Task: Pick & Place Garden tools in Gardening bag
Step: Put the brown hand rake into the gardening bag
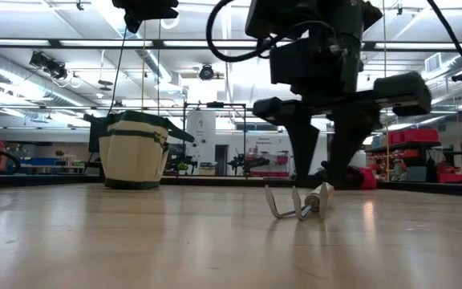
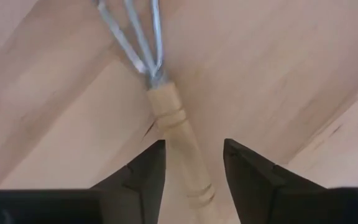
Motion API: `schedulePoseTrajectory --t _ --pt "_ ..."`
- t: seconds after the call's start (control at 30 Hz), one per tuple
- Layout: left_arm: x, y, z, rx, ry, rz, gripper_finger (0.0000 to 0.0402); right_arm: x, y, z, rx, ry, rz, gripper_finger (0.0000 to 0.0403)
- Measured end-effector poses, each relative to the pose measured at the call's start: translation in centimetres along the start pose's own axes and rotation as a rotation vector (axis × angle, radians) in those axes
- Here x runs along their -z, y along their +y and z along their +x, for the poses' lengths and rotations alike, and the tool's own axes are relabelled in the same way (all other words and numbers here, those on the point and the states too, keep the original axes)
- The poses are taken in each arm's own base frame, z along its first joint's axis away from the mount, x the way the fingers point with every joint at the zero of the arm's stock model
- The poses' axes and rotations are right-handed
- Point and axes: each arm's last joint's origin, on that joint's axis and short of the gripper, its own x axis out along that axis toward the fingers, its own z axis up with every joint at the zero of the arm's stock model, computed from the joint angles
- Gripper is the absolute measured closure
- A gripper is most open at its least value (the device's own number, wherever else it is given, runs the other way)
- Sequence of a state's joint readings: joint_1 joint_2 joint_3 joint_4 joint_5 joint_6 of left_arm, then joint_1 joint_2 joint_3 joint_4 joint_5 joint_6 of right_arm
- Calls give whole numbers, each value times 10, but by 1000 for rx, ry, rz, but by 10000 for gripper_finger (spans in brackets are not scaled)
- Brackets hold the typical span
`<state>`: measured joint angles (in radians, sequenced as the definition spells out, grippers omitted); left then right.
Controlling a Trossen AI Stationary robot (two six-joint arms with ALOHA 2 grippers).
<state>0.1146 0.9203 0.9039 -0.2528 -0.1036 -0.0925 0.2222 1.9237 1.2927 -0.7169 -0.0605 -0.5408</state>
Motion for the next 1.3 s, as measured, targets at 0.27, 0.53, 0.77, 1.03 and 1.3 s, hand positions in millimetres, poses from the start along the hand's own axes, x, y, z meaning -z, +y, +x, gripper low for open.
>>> schedulePoseTrajectory --t 0.27,0.53,0.77,1.03,1.3 --pt "1 0 0 -2 5 2 271 0 2 2 -12 4 -40 240" --pt "1 0 0 -2 7 3 271 0 3 4 -21 15 -73 240" --pt "1 0 0 -2 6 2 271 2 4 13 -36 54 -74 240" --pt "0 0 0 -1 -3 1 271 3 3 17 -17 82 -65 262" --pt "0 0 0 -1 -3 0 271 3 3 17 -15 85 -49 336"
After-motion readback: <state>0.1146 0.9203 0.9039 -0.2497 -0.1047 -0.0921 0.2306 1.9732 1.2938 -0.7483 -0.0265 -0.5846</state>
